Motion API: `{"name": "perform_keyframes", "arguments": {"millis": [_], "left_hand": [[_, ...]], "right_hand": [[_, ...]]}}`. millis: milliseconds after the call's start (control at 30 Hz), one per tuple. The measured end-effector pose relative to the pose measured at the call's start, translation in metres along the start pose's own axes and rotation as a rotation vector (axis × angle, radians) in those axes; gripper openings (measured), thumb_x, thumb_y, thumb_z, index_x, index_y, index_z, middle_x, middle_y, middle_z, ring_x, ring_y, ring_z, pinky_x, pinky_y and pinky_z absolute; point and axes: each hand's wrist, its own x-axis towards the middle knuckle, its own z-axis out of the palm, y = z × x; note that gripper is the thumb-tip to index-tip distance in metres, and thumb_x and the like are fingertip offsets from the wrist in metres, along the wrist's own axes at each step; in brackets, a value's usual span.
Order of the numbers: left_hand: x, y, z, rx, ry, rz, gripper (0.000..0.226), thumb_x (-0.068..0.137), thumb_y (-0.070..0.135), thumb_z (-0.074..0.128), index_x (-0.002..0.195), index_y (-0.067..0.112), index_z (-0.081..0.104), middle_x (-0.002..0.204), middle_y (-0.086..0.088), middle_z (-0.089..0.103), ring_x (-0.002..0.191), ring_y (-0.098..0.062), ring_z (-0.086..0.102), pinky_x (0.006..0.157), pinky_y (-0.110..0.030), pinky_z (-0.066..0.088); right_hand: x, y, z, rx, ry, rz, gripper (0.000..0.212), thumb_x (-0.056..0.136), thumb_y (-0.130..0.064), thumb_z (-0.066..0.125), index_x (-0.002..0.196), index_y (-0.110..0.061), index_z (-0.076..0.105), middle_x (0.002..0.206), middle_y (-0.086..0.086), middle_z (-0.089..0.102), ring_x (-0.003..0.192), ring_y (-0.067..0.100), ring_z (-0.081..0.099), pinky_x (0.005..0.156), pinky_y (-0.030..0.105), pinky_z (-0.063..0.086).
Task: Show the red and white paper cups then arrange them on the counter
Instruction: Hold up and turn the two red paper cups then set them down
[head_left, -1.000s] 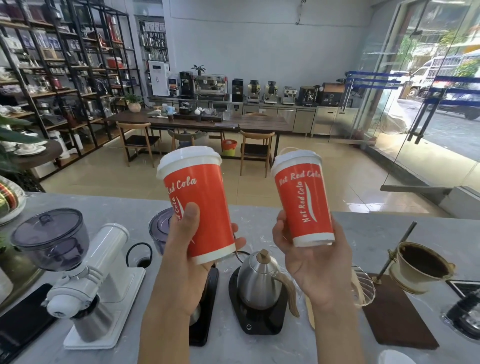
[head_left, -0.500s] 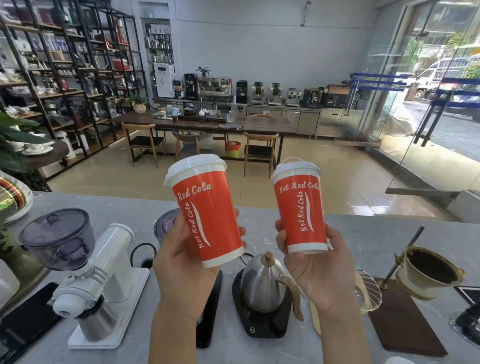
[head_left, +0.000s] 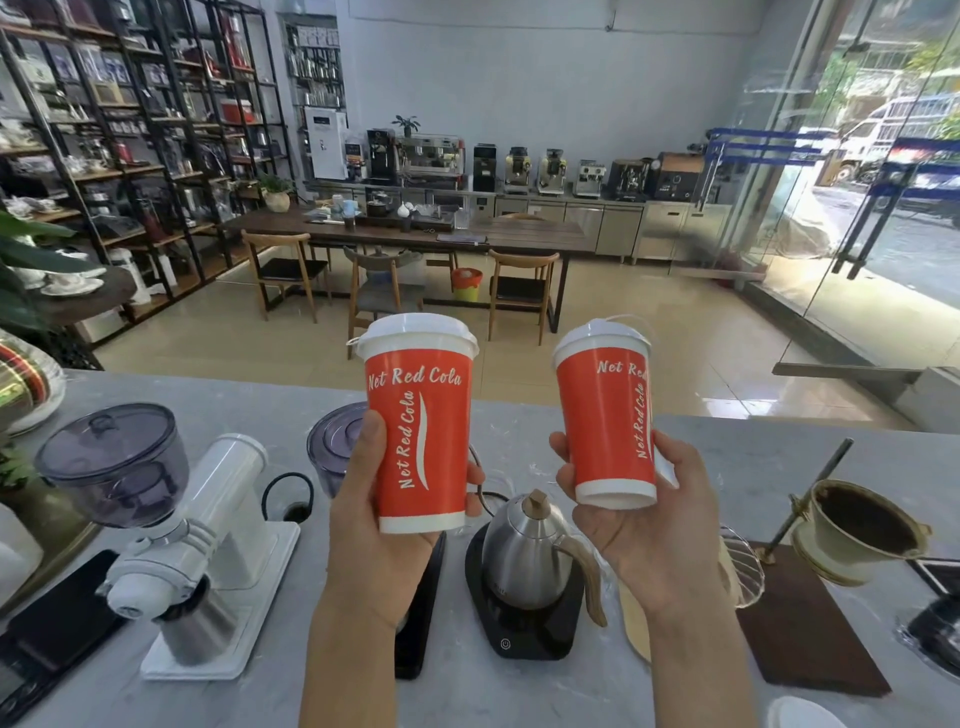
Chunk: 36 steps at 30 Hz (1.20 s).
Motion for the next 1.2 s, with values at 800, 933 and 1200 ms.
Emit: {"name": "perform_keyframes", "arguments": {"millis": [800, 933, 1200], "left_hand": [[0.007, 0.0, -0.007, -0.221, -0.029, -0.056, 0.063, 0.097, 0.053, 0.046, 0.142, 0.008, 0.048, 0.142, -0.027, 0.051, 0.107, -0.038, 0.058, 0.085, -0.048, 0.053], [0.005, 0.0, -0.004, -0.169, -0.019, -0.047, 0.068, 0.09, 0.053, 0.059, 0.143, 0.013, 0.048, 0.144, -0.022, 0.05, 0.112, -0.038, 0.059, 0.086, -0.05, 0.053], [0.003, 0.0, -0.002, -0.178, -0.003, -0.098, 0.09, 0.065, 0.044, 0.087, 0.14, 0.01, 0.05, 0.123, -0.018, 0.064, 0.11, -0.045, 0.062, 0.079, -0.056, 0.055]], "right_hand": [[-0.002, 0.0, 0.002, -0.252, 0.11, -0.051, 0.066, 0.083, -0.048, 0.064, 0.133, -0.005, 0.053, 0.12, 0.028, 0.059, 0.09, 0.039, 0.065, 0.074, 0.047, 0.053], [-0.003, 0.0, 0.003, -0.207, 0.088, -0.051, 0.068, 0.084, -0.05, 0.06, 0.131, -0.002, 0.055, 0.117, 0.027, 0.06, 0.085, 0.036, 0.065, 0.07, 0.043, 0.055], [-0.002, 0.0, 0.005, -0.199, 0.075, -0.049, 0.059, 0.088, -0.046, 0.055, 0.13, -0.004, 0.055, 0.117, 0.028, 0.062, 0.091, 0.044, 0.067, 0.068, 0.044, 0.057]]}}
